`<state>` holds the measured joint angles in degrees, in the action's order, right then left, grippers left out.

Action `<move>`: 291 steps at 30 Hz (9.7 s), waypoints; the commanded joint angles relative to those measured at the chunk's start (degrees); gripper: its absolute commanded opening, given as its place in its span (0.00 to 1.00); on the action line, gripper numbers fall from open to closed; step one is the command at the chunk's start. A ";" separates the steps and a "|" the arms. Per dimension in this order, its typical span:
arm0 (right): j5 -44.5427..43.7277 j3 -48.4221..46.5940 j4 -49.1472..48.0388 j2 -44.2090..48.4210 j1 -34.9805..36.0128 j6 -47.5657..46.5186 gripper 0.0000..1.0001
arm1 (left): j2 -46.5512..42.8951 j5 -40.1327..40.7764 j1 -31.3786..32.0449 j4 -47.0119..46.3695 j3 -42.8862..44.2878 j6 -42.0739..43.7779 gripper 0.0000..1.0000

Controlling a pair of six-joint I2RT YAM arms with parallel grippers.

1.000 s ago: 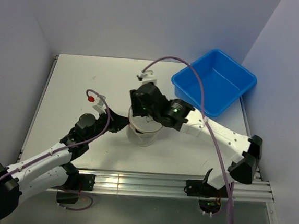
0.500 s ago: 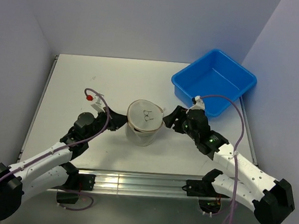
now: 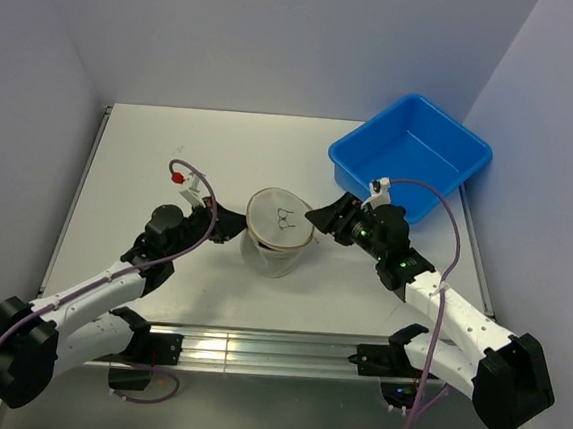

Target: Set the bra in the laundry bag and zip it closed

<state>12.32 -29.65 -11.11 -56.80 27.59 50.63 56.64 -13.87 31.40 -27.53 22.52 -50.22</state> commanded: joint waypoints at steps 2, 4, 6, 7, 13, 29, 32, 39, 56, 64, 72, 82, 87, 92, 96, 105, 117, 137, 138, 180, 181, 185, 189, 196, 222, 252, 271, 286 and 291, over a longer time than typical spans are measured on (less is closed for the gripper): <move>1.66 -1.37 -1.99 -2.17 -1.58 -1.06 0.72 | 2.06 -4.14 -1.16 -7.18 2.96 1.09 0.00; -1.49 -1.03 -1.10 -2.18 -1.93 -1.50 0.70 | 3.20 -4.94 -1.78 -7.97 3.23 0.65 0.00; -2.04 -0.67 -2.24 -2.18 -2.02 -1.68 0.70 | 3.82 -5.55 -2.39 -9.29 3.49 1.08 0.00; -1.16 -1.46 -2.16 -2.61 -2.11 -1.94 0.69 | 4.26 -5.64 -2.65 -9.91 3.58 1.09 0.00; 5.08 0.46 -5.14 -1.75 -2.11 0.87 0.53 | 9.62 -10.03 -4.15 -12.81 6.83 1.35 0.00; 2.46 4.69 -6.90 2.83 -2.02 8.16 0.28 | 15.17 -6.01 -4.41 -5.98 14.65 1.53 0.49; 1.14 4.60 -7.25 2.74 -1.93 9.65 0.20 | 9.38 -0.05 -4.41 0.07 14.39 1.70 0.81; -1.50 5.38 -9.80 2.21 -1.93 12.56 0.06 | -6.44 11.13 -3.98 14.24 13.95 5.13 0.86; -6.69 6.27 -9.19 2.56 0.53 13.09 0.00 | 3.55 21.60 30.65 8.90 11.93 -4.27 0.37; -8.97 7.24 -9.10 3.27 1.93 12.30 0.00 | 14.63 22.83 31.44 1.79 12.98 -8.23 0.51; -10.12 8.64 -9.98 3.80 3.34 12.30 0.00 | 23.24 24.15 31.44 -2.35 15.71 -8.67 0.54; -12.14 9.52 -9.89 5.03 5.10 11.51 0.00 | 24.57 26.00 31.53 -2.44 16.68 -9.20 0.54; -15.91 9.70 -8.84 6.08 6.85 10.81 0.00 | 24.57 27.84 31.62 -1.74 17.46 -8.06 0.54; -17.76 9.35 -7.43 6.78 8.18 9.57 0.00 | 24.74 29.25 31.62 -1.21 17.73 -7.70 0.54; -19.26 8.73 -6.29 6.78 9.32 8.52 0.00 | 25.45 29.60 31.71 -1.74 17.99 -7.53 0.46; -24.88 8.29 -5.24 6.26 14.50 7.12 0.00 | 25.36 31.53 32.15 -1.21 17.82 -6.91 0.43; -26.47 6.54 -3.05 6.08 15.30 5.80 0.00 | 22.20 33.73 32.67 1.07 15.71 -4.72 0.00; -6.17 -4.36 1.79 -1.73 1.76 -7.99 0.00 | 1.11 46.46 31.71 18.38 5.69 1.96 0.00; -5.64 -6.19 1.88 -2.61 1.50 -8.53 0.00 | 0.23 47.26 31.71 19.43 5.95 2.66 0.00; -11.35 -1.38 1.09 2.39 16.26 2.37 0.33 | 9.36 34.87 35.58 4.50 10.17 3.28 0.00; -11.44 -1.38 1.09 2.13 16.26 2.28 0.33 | 9.19 35.05 35.58 4.41 10.00 3.54 0.00; -11.96 -1.64 1.53 1.51 16.18 2.19 0.18 | 8.31 35.84 35.58 4.76 9.12 3.19 0.00; -12.14 -1.90 2.32 1.34 14.69 1.05 0.00 | 7.26 36.89 35.58 6.25 8.15 3.37 0.00; -9.60 -2.52 4.26 2.74 7.23 -3.07 0.00 | 3.92 42.16 35.58 12.48 6.40 4.43 0.00; 1.49 -13.70 5.14 -10.13 -2.20 -9.77 0.58 | -2.33 43.40 35.31 11.19 4.54 3.28 0.00; 1.66 -1.37 -2.86 -2.44 9.06 -1.32 0.45 | 5.94 39.80 37.60 7.67 7.89 3.63 0.00; 1.48 -8.13 0.57 -7.53 0.28 -7.73 0.00 | -0.38 45.06 37.60 15.73 4.82 3.72 0.00; 6.24 -26.78 5.22 -25.91 -2.64 -11.87 0.09 | -7.08 48.25 37.68 19.11 2.35 2.84 0.00; 2.80 -19.85 5.85 -16.97 0.17 -10.65 0.64 | -0.41 45.25 37.68 11.02 4.45 4.86 0.00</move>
<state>20.18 -51.92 -3.97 -80.66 26.79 40.49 53.78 34.04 68.73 -9.74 24.56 -47.31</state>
